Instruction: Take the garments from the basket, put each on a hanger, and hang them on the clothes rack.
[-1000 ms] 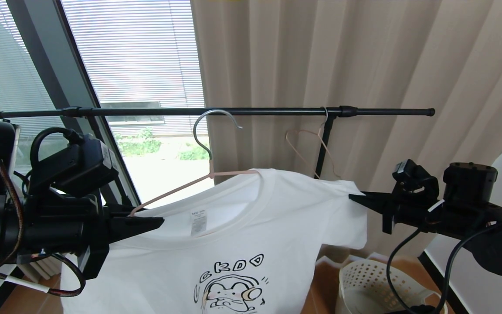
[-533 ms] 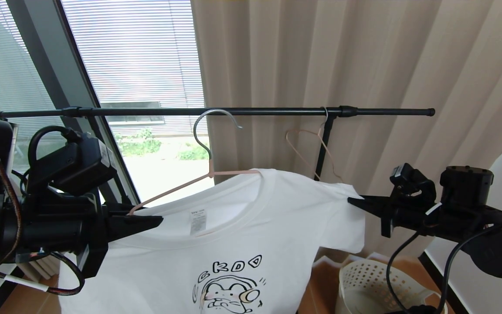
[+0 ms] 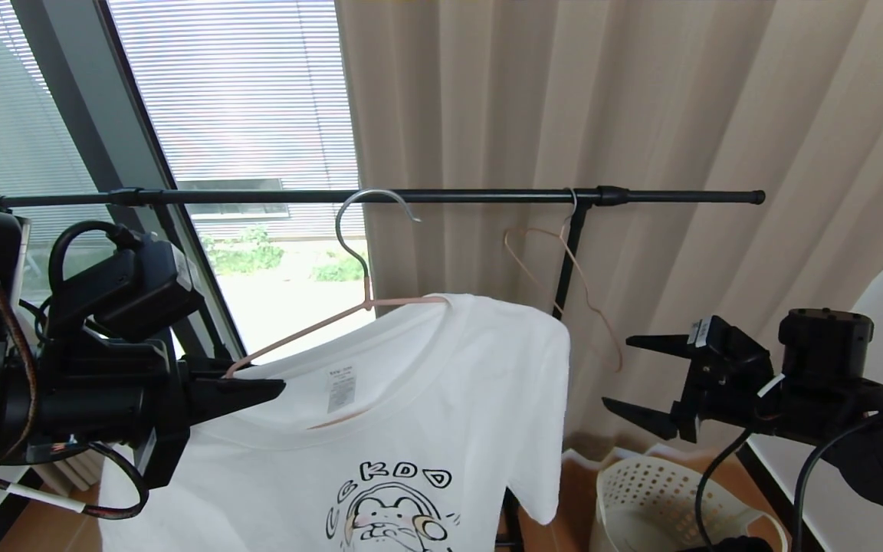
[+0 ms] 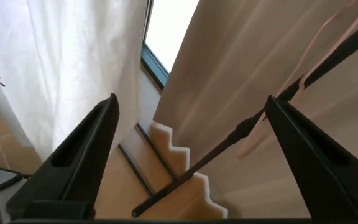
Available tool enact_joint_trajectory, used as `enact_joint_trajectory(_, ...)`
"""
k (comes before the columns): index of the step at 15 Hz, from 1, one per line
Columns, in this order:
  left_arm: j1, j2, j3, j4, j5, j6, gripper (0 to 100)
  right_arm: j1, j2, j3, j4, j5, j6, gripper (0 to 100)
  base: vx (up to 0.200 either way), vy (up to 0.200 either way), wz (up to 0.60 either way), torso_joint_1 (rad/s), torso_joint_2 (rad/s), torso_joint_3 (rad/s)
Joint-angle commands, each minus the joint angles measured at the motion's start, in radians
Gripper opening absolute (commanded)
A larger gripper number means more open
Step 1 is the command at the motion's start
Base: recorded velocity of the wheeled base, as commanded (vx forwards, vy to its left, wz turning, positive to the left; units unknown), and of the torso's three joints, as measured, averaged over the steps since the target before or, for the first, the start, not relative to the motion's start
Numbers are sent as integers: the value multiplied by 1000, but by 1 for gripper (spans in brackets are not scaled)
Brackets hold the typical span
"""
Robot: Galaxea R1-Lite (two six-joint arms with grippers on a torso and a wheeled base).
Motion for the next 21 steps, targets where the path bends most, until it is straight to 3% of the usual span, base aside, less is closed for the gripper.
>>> enact_joint_trajectory(1, 0, 4, 4, 0, 1, -3, 0, 2, -45, 14, 2, 5, -3, 100, 0, 0, 0, 0, 0, 0)
enact_joint_trajectory(3, 2, 7, 4, 0, 4, -32, 0, 25, -76, 23, 4, 4, 5, 100, 0, 0, 0, 0, 0, 0)
enact_joint_trajectory(5, 8, 21, 4, 0, 20, -78, 0, 105, -146, 26, 7, -39, 113, 100, 0, 0, 0, 0, 0, 0)
enact_joint_trajectory(7, 28, 51, 3, 0, 51, -112, 0, 192, -195, 17, 7, -176, 241, 100, 0, 0, 0, 0, 0, 0)
enact_joint_trajectory(8, 28, 54, 1, 0, 54, -115, 0, 203, -198, 16, 7, -190, 252, 100, 0, 0, 0, 0, 0, 0)
enact_joint_trajectory(10, 38, 97, -11, -10, 94, -175, 0, 293, -218, -20, 8, -328, 346, 100, 0, 0, 0, 0, 0, 0)
enact_joint_trajectory(11, 38, 117, -17, -23, 109, -203, 0, 306, -223, -38, 14, -354, 364, 100, 0, 0, 0, 0, 0, 0)
enact_joint_trajectory(16, 38, 243, -125, -53, 162, -330, 0, 326, -257, -162, 156, -420, 479, 100, 0, 0, 0, 0, 0, 0)
enact_joint_trajectory(21, 38, 372, -269, -51, 226, -405, 0, 378, -243, -222, 169, -469, 479, 100, 0, 0, 0, 0, 0, 0)
